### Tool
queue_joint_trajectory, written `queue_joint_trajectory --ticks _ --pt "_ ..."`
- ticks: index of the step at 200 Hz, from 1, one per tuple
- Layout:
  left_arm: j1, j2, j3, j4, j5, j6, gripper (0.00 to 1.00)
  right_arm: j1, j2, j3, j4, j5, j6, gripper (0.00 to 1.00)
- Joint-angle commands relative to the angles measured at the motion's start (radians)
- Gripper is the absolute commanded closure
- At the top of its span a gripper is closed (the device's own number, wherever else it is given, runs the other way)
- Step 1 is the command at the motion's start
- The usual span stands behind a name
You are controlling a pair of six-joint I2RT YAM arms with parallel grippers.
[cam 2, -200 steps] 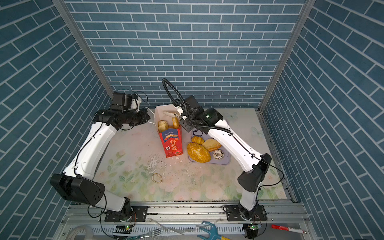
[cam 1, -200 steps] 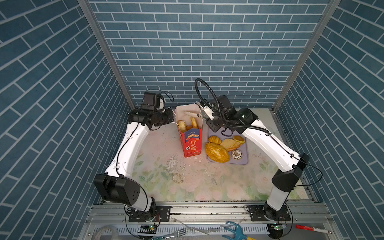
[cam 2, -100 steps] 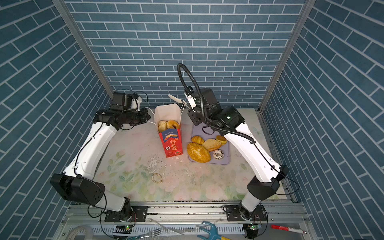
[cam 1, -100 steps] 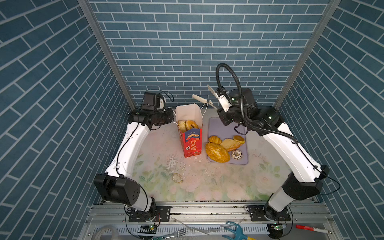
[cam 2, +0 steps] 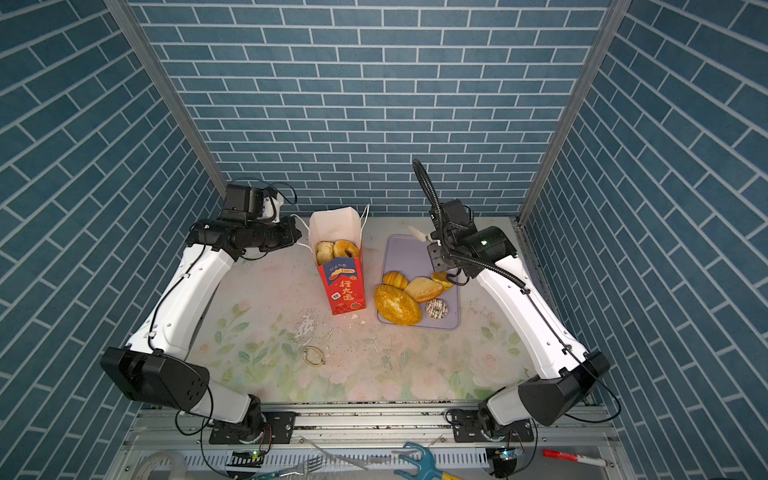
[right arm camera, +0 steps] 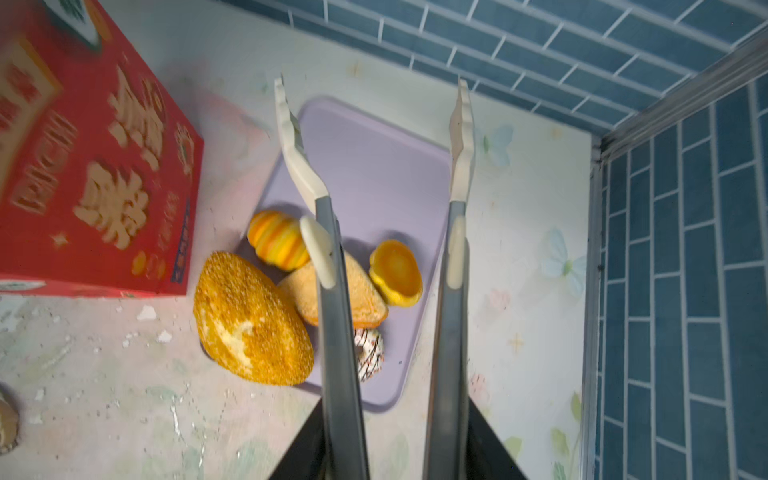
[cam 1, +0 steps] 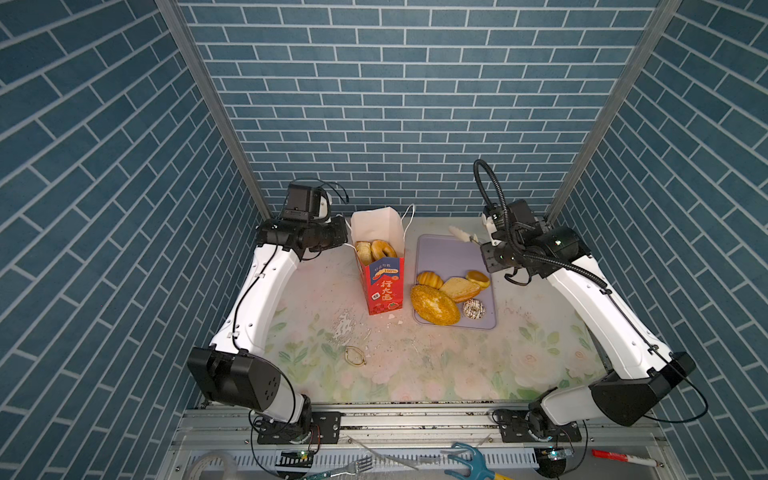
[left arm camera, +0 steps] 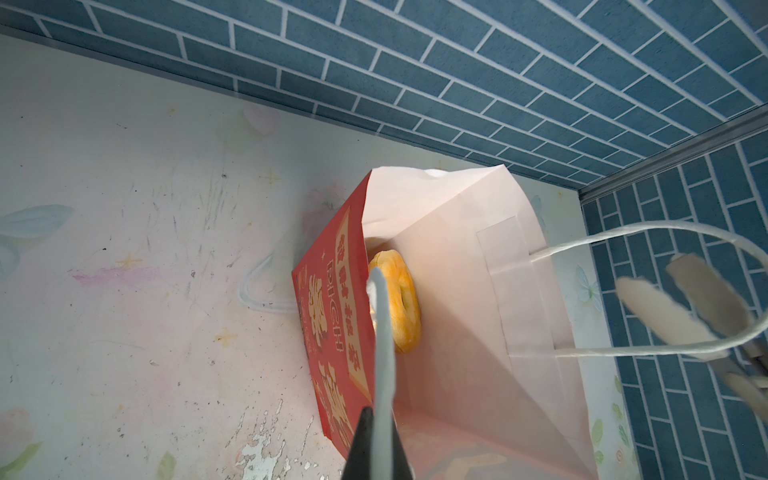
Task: Place the fake bread into the paper bag
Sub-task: 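Move the empty tongs back down over the bread tray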
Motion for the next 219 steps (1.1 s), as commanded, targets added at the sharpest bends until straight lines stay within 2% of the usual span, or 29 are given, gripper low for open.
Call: queue_joint_trajectory --ticks 1,59,219 --pt "-0.004 -0.004 -0.014 0.010 0.010 0.008 1.00 -0.003 0.000 -0.023 -0.035 -0.089 0.052 0.55" --pt "-0.005 -0.012 -0.012 -0.006 -0.001 0.010 1.00 -0.002 0.029 -0.114 -0.043 -0.238 0.061 0.55" --pt "-0.005 -0.016 -0.016 -0.021 -0.019 0.006 1.00 0.001 0.317 -0.027 0.018 -0.292 -0.125 0.57"
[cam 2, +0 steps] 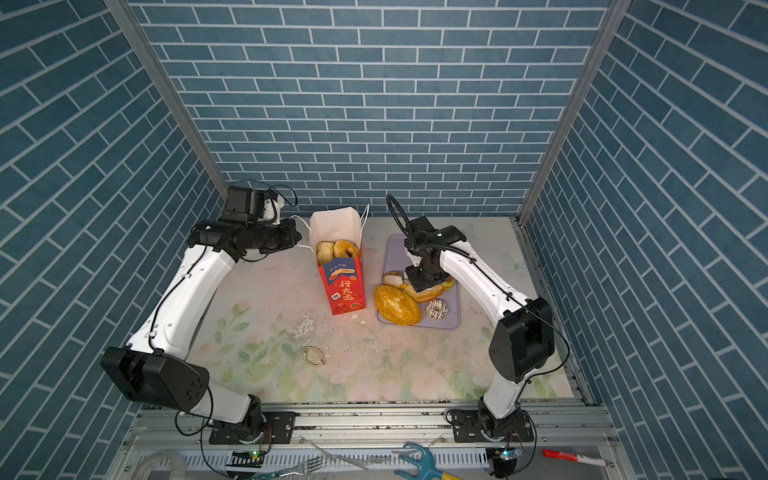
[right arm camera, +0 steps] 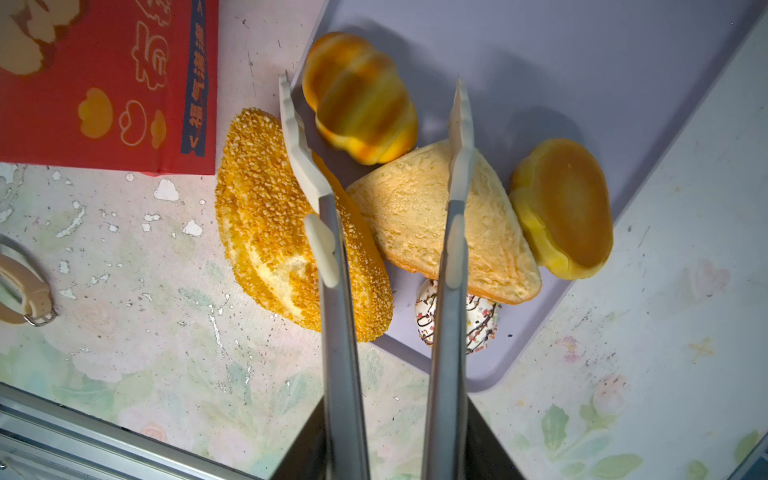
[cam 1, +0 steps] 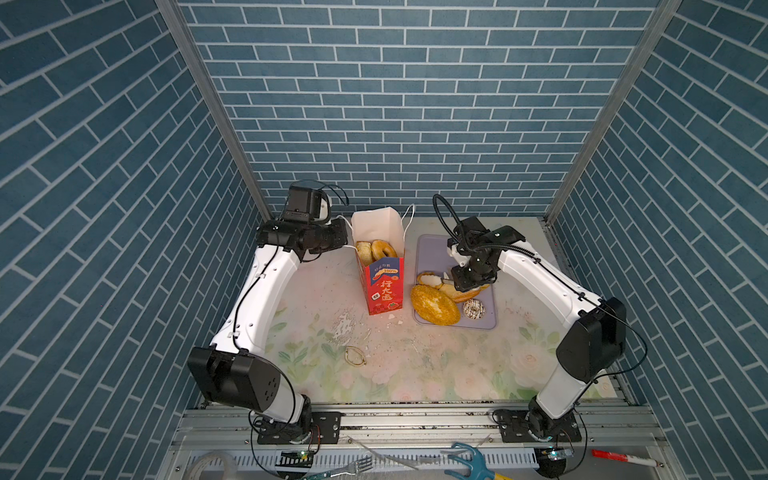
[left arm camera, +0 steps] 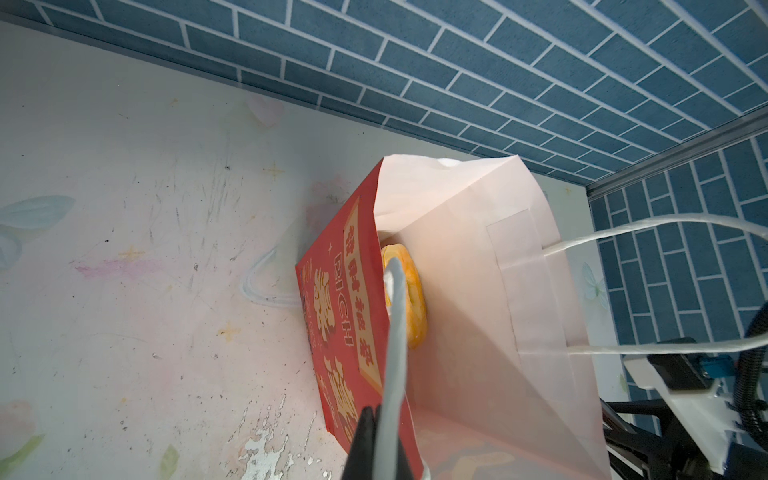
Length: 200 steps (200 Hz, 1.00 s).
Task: Place the fake bread into the paper bag
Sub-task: 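Move the empty tongs back down over the bread tray, then pinch the yellow striped roll with the tongs and lift it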
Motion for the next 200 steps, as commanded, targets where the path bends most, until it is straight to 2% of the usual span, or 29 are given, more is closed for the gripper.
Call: queue_joint_trajectory --ticks 1,88,136,200 --pt "-0.005 -0.014 0.003 -0.019 -0.011 0.006 1.00 0.001 0.033 0.035 0.014 -0.015 -0.056 0.57" --pt "-0.005 -0.002 0.034 -0.052 -0.050 0.004 1.00 -0.003 0.113 0.042 0.055 0.019 -0.077 0.65" --pt "-0.005 -0.003 0.022 -0.048 -0.048 0.000 1.00 -0.028 0.121 0.065 0.070 0.104 -0.039 0.71" --pt "-0.004 -0.011 -0.009 -0.008 -0.023 0.007 1.00 -0.057 0.094 0.094 0.099 0.125 0.026 0.77"
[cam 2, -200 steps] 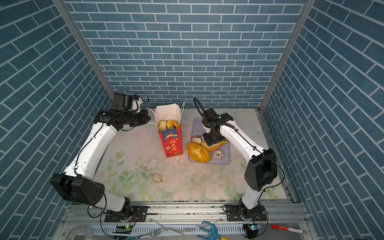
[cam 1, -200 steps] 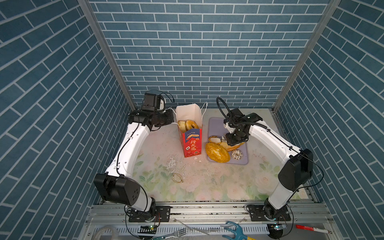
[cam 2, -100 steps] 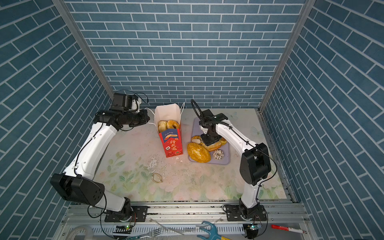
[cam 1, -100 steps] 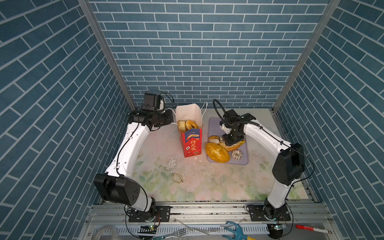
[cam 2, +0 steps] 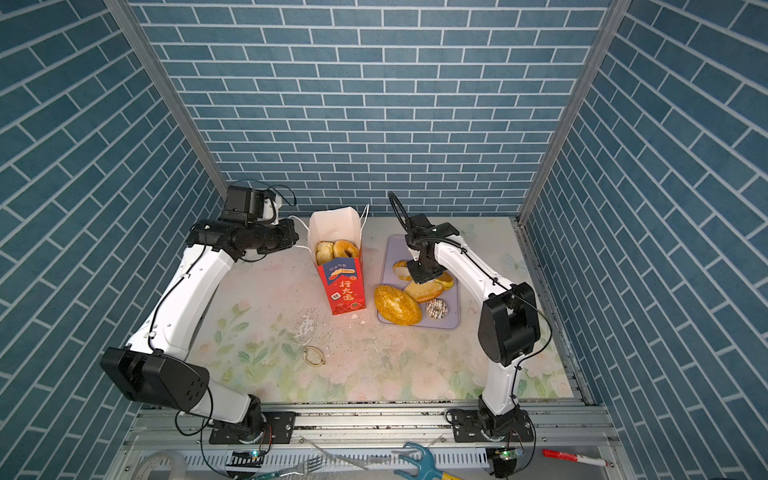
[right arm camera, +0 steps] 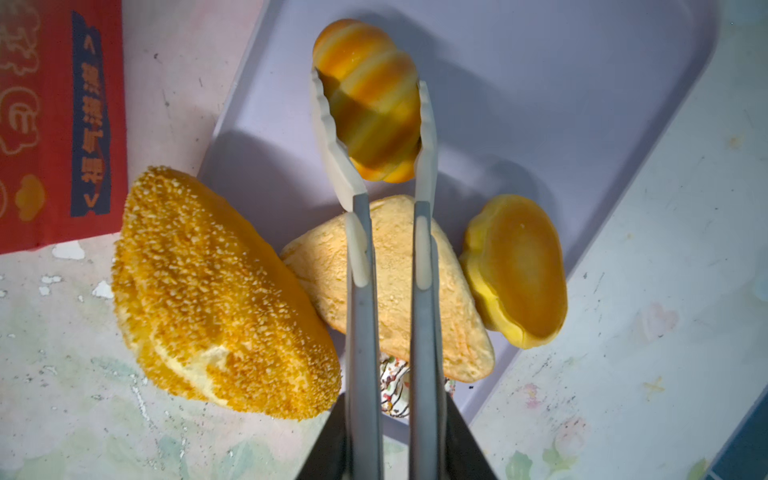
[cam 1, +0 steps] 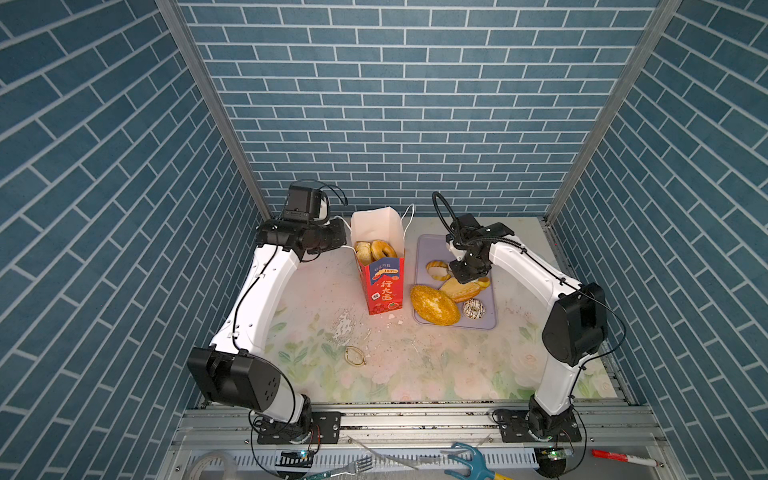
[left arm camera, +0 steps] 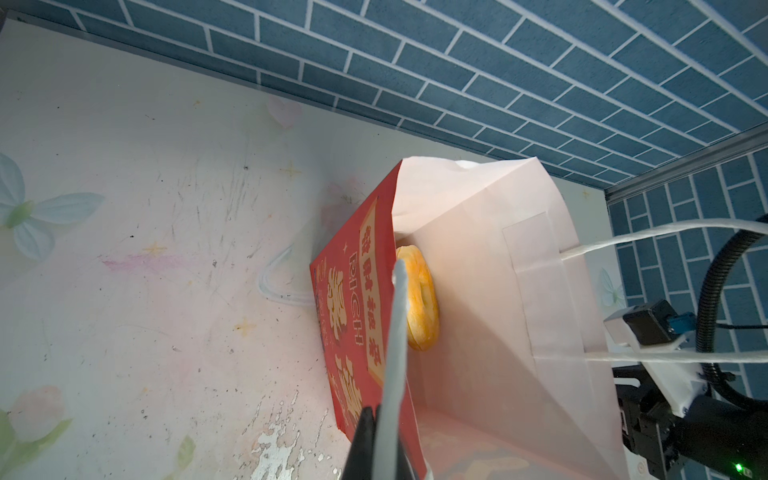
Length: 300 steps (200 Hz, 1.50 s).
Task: Place the fake bread into the paper bag
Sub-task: 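Pinch the yellow striped roll with the tongs and lift it, then carry the striped roll with the tongs over the bag and release it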
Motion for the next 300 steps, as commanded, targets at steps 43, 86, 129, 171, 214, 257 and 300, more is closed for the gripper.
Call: queue_joint_trajectory --ticks 43,86,129,171,214,257,300 --pt "-0.005 -0.013 -0.025 0.017 0.027 0.010 1.00 -0.015 -0.041 0.046 0.028 0.052 0.077 0.79" --pt "-0.005 -0.019 -0.023 0.022 0.029 0.011 1.00 -0.016 -0.088 0.066 0.030 0.070 0.097 0.80" --pt "-0.003 -0.018 -0.021 0.020 0.032 0.020 1.00 -0.016 -0.155 0.137 -0.012 0.102 0.133 0.80" --pt "-0.003 -0.036 -0.036 0.028 0.029 0.021 1.00 -0.014 -0.237 0.232 -0.059 0.108 0.144 0.80" --pt "-0.003 -0.032 -0.041 0.036 0.036 0.015 1.00 0.003 -0.268 0.397 -0.133 0.127 0.111 0.80" --pt "-0.004 -0.009 -0.023 0.049 0.058 -0.007 1.00 0.106 -0.257 0.558 -0.191 0.189 0.044 0.79" --pt "-0.005 -0.018 -0.022 0.040 0.043 0.001 1.00 0.215 -0.183 0.743 -0.232 0.235 -0.002 0.79"
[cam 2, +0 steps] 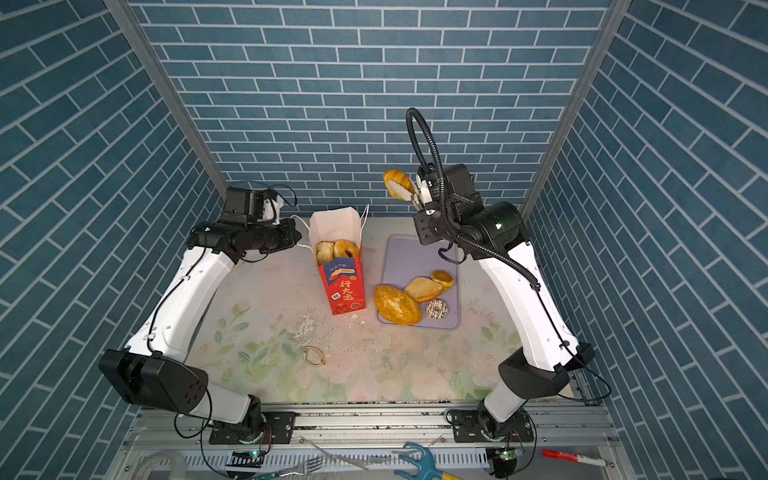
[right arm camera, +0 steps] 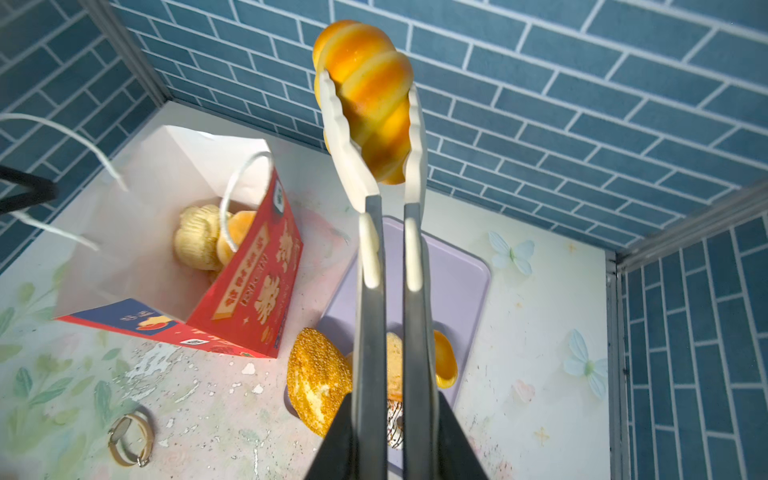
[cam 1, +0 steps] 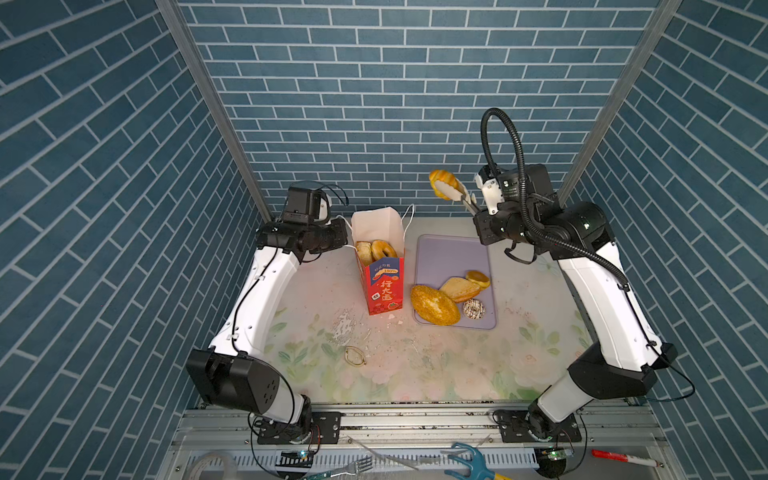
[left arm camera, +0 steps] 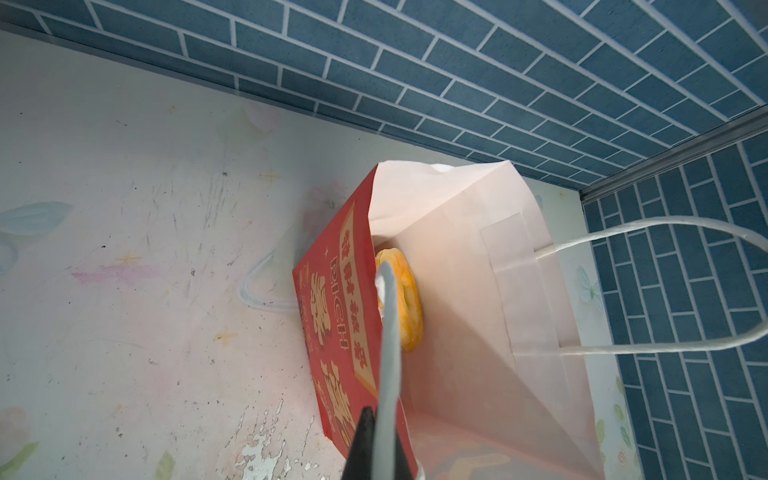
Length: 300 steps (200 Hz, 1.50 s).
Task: Place the fake bread into the paper bag
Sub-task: 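Carry the striped roll with the tongs over the bag and release it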
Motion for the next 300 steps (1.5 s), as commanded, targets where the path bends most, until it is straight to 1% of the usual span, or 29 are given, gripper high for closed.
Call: queue_joint_trajectory --ticks 1,29,74,117,146,185,208,230,267,300 --pt "-0.005 -0.005 0.005 -0.005 0.000 0.003 1.00 0.043 0.033 0.089 -0.011 0.054 -0.051 0.79" --pt "-0.004 -0.010 -0.013 0.000 -0.001 0.000 1.00 0.089 0.045 0.139 0.020 0.027 -0.074 0.79" --pt "-0.009 -0.018 -0.025 0.014 -0.001 -0.031 1.00 0.171 0.062 0.150 0.078 -0.023 -0.149 0.79" --pt "-0.011 -0.027 -0.029 0.009 -0.008 -0.032 1.00 0.240 0.148 0.180 0.066 -0.008 -0.186 0.79" --pt "-0.011 -0.034 -0.028 0.005 -0.015 -0.031 1.00 0.252 0.209 0.175 0.061 0.006 -0.191 0.78" --pt "-0.011 -0.033 -0.019 0.008 -0.014 -0.036 1.00 0.252 0.281 0.149 0.040 0.064 -0.201 0.77" --pt "-0.011 -0.040 -0.018 0.007 -0.024 -0.036 1.00 0.254 0.301 0.111 0.050 0.094 -0.208 0.76" --pt "-0.011 -0.045 -0.025 0.004 -0.024 -0.036 1.00 0.254 0.315 0.085 0.061 0.094 -0.218 0.75" --pt "-0.010 -0.049 -0.030 0.003 -0.026 -0.036 1.00 0.252 0.341 0.065 0.073 0.107 -0.223 0.67" --pt "-0.012 -0.046 -0.026 0.001 -0.025 -0.036 1.00 0.252 0.366 0.116 0.075 0.105 -0.226 0.59"
